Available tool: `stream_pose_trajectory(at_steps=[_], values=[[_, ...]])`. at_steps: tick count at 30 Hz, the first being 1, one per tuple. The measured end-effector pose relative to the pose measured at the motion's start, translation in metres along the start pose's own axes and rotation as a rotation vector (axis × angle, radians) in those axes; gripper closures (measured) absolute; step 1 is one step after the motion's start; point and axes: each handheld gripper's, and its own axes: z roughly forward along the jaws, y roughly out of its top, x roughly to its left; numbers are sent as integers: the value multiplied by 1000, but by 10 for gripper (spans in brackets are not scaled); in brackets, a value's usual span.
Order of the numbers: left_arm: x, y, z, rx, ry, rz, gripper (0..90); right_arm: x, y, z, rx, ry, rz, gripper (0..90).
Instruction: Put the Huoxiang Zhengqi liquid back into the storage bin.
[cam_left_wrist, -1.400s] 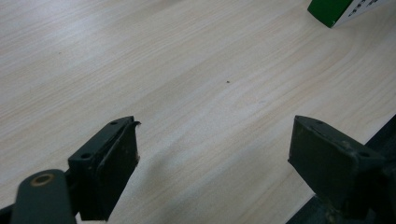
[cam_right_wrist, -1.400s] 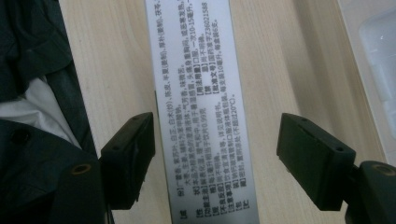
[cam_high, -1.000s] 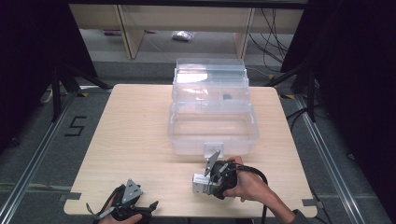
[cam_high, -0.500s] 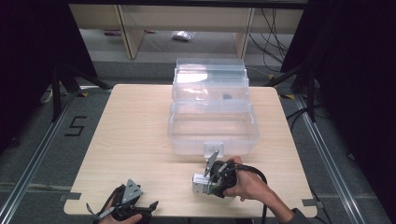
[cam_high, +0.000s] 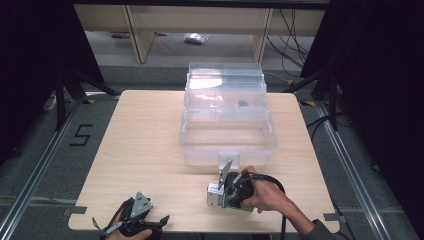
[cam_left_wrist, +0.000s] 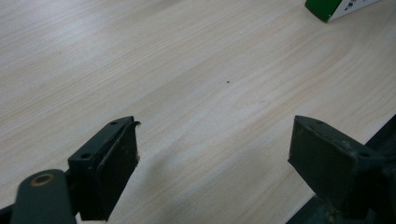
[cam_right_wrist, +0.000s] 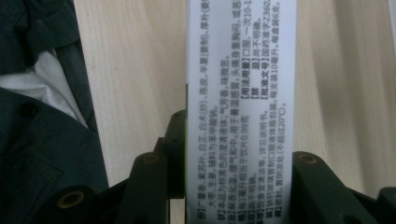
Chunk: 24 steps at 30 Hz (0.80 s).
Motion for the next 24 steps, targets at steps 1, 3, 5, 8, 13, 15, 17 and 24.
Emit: stream_pose_trajectory(at_steps=[1, 3, 5, 8, 13, 15, 17, 24], values=[[0, 0, 0, 1, -1, 3, 150, -1, 0, 0, -7, 2, -13, 645], [1, 0, 0, 2, -3, 8, 150, -2, 0, -2, -17, 2, -45, 646], [0, 0, 0, 2, -3, 7, 150, 0, -1, -6, -20, 1, -20, 647], [1, 0, 0, 3, -3, 6, 150, -2, 0, -13, -31, 1, -58, 647], [1, 0, 1, -9, -5, -4, 150, -4, 0, -26, -55, 14, -42, 646], [-1, 0, 3, -35, 2, -31, 150, -7, -1, -32, -52, 1, -39, 647], [-1, 0, 2, -28, 2, -28, 150, -11, -1, -36, -59, 7, -51, 647], [0, 0, 2, -20, -5, -17, 150, -22, -1, -53, -70, -8, -70, 647]])
